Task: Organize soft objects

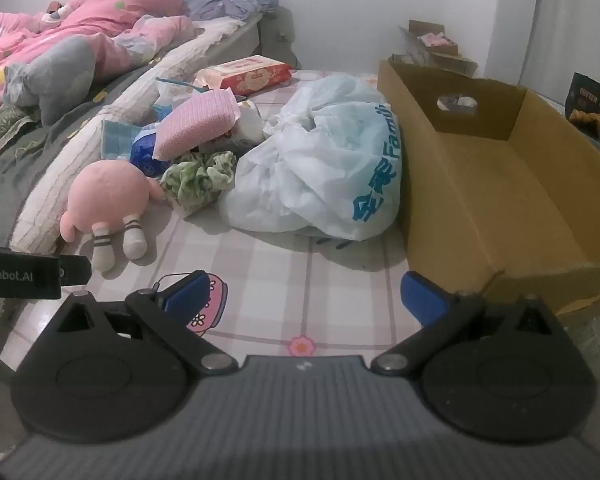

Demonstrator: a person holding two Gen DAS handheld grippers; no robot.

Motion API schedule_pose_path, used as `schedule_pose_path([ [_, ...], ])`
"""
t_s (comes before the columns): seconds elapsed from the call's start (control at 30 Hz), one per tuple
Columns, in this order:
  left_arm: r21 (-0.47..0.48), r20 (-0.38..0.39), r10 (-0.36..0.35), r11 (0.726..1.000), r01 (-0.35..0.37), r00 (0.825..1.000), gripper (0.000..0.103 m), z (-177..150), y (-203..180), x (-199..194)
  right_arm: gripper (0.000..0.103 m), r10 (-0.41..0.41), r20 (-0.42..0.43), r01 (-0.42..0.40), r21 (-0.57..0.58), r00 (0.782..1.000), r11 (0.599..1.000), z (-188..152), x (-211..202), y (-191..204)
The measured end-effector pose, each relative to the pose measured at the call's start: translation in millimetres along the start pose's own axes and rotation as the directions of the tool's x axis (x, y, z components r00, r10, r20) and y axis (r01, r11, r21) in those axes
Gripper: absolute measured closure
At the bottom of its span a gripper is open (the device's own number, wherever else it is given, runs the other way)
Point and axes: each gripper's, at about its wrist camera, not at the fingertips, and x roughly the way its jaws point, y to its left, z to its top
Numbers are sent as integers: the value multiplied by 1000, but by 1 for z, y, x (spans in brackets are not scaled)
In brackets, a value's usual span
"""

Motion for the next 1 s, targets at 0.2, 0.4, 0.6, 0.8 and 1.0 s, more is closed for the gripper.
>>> schedule_pose_path([
  [0.2, -12, -8, 11, 1000, -11, 1000, 3, 1, -2, 2, 1, 13, 9, -13, 3, 1000, 1000, 0, 2, -1],
  [0.4, -2, 0, 18, 1000, -18, 1000, 3, -3, -2, 2, 1, -2, 3, 2, -11, 1000, 1000, 2, 1, 2],
  [0.6, 5, 0, 15, 1000, -15, 1000, 3, -2, -2, 1, 1, -6, -8, 6, -14, 1000, 1000, 6, 2, 3],
  [0.8, 11, 2, 17, 1000, -17, 1000, 3, -2, -3, 0, 1, -17, -6, 17, -17, 1000, 1000, 6, 2, 4],
  [1.0, 12, 3, 18, 1000, -18, 1000, 3, -3, -3, 0, 1, -19, -11, 18, -22, 1000, 1000, 7, 3, 4],
])
